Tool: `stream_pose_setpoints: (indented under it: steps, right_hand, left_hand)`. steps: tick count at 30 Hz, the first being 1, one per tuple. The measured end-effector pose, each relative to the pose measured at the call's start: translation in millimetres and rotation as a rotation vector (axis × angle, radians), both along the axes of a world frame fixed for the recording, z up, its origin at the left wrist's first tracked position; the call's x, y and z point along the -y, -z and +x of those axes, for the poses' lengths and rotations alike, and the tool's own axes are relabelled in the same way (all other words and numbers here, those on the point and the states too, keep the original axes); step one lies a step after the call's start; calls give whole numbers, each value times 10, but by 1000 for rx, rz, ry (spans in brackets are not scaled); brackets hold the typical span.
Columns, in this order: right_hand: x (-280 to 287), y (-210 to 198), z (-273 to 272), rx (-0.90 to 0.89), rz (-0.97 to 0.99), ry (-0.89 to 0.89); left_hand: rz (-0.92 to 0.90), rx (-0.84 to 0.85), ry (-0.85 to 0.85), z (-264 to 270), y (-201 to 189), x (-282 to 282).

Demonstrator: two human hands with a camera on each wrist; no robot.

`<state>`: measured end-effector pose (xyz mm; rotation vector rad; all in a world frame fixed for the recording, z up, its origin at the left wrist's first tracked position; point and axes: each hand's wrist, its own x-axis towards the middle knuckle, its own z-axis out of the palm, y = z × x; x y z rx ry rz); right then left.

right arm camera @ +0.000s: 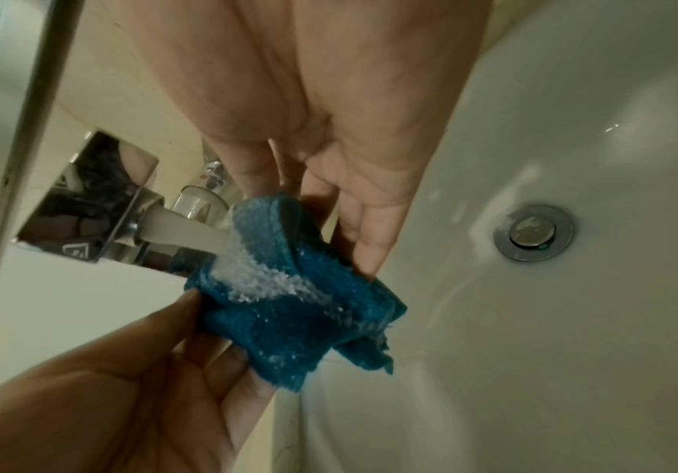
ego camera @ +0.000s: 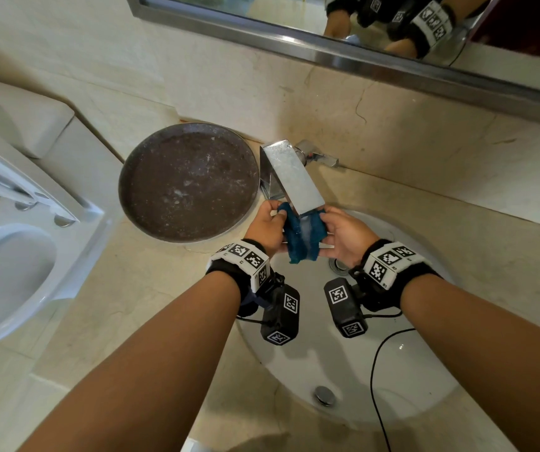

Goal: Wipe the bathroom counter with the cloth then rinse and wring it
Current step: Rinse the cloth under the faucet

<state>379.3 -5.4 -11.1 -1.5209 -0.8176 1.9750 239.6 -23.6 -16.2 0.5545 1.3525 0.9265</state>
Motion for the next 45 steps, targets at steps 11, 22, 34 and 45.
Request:
stream_pose_setpoints:
  steps: [11, 22, 34, 45]
  right_hand:
    - [3, 37, -49, -8, 2, 64]
    - [21, 29, -126, -38, -13, 48]
    - [29, 19, -154, -100, -22, 75]
    - [14, 24, -159, -125, -15, 91]
  left_hand:
    - [30, -101, 16, -57, 93, 6]
    - [78, -198, 38, -168, 176, 13]
    - [72, -243, 66, -198, 217, 20]
    - [66, -224, 50, -208, 224, 14]
